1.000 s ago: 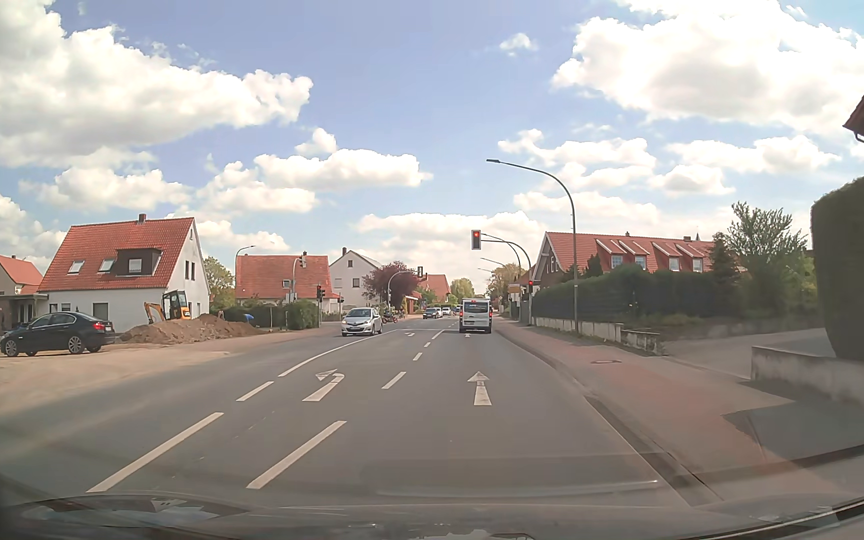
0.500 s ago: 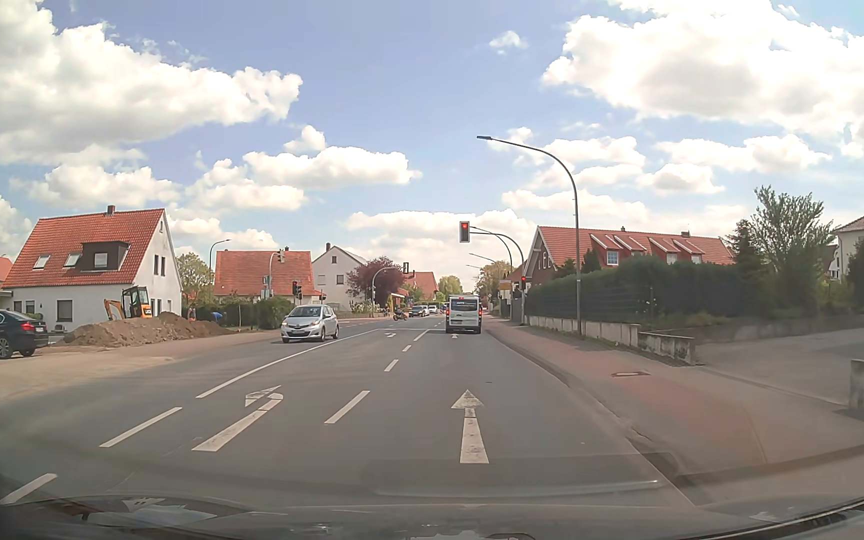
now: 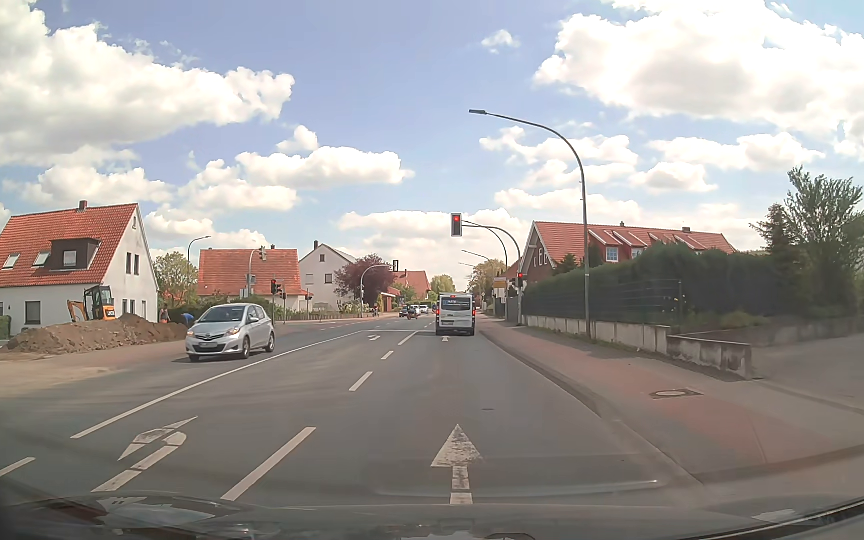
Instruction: Follow the waypoints while adhering to traffic rules and regulations
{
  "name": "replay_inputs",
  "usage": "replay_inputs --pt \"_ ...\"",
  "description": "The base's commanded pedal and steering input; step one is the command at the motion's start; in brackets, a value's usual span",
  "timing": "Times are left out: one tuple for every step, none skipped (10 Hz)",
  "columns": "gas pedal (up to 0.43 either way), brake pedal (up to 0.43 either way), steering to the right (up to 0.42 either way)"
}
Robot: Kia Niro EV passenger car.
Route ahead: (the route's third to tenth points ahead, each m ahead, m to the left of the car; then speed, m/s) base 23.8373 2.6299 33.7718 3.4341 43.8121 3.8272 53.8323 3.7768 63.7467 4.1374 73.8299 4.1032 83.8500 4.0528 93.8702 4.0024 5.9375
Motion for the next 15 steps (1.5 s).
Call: replay_inputs --pt "0.0 0.03 -0.012" --pt "0.0 0.024 -0.013" --pt "0.0 0.024 -0.014" --pt "0.0 0.018 -0.014" --pt "0.0 0.012 -0.015" --pt "0.0 0.012 -0.015" --pt "0.0 0.012 -0.016" --pt "0.0 0.012 -0.016" --pt "0.0 0.012 -0.016" --pt "0.0 0.006 -0.016" --pt "0.0 0.006 -0.016" --pt "0.0 0.006 -0.016" --pt "0.0 0.012 -0.014" --pt "0.0 0.012 -0.012" --pt "0.0 0.012 -0.012"
